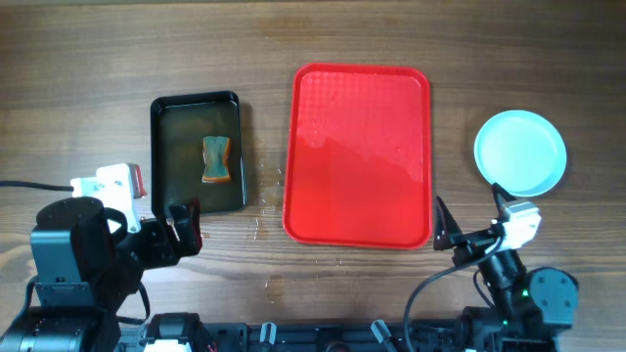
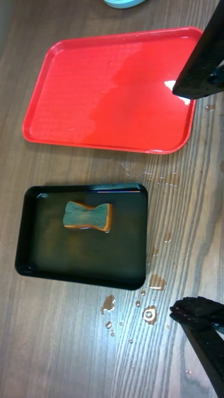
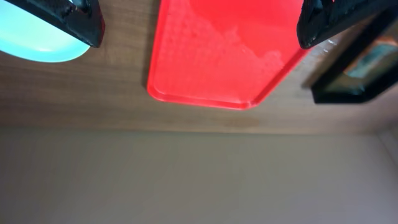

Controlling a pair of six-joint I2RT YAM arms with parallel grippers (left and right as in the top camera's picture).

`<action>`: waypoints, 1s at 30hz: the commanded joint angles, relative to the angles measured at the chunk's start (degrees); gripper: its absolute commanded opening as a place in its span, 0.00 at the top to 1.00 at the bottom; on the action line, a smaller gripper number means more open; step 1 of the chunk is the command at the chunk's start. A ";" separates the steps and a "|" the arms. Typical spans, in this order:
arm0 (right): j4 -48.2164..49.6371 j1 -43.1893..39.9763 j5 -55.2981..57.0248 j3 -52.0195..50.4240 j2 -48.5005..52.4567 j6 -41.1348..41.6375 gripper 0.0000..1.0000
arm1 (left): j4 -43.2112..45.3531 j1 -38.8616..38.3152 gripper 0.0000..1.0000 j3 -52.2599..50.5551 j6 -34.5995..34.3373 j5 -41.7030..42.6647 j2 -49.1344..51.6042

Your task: Clean dirty plates on tray and stack at the side

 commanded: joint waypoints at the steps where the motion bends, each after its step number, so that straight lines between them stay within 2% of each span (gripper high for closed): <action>1: 4.59 0.02 0.87 -4.72 -1.27 -3.61 0.00 | -0.02 0.44 0.00 0.79 -0.55 -0.15 -0.04; 6: 17.64 0.04 0.92 -13.31 -1.29 -3.58 0.00 | 0.00 0.44 0.00 0.79 -0.55 -0.15 -0.04; 8: 25.79 0.04 0.85 -17.25 -1.31 -3.50 0.00 | 0.00 0.44 0.00 0.79 -0.55 -0.15 -0.04; 30: 24.90 0.13 1.31 -17.03 -1.18 -3.56 0.00 | -0.02 0.44 0.00 0.79 -0.55 -0.15 -0.04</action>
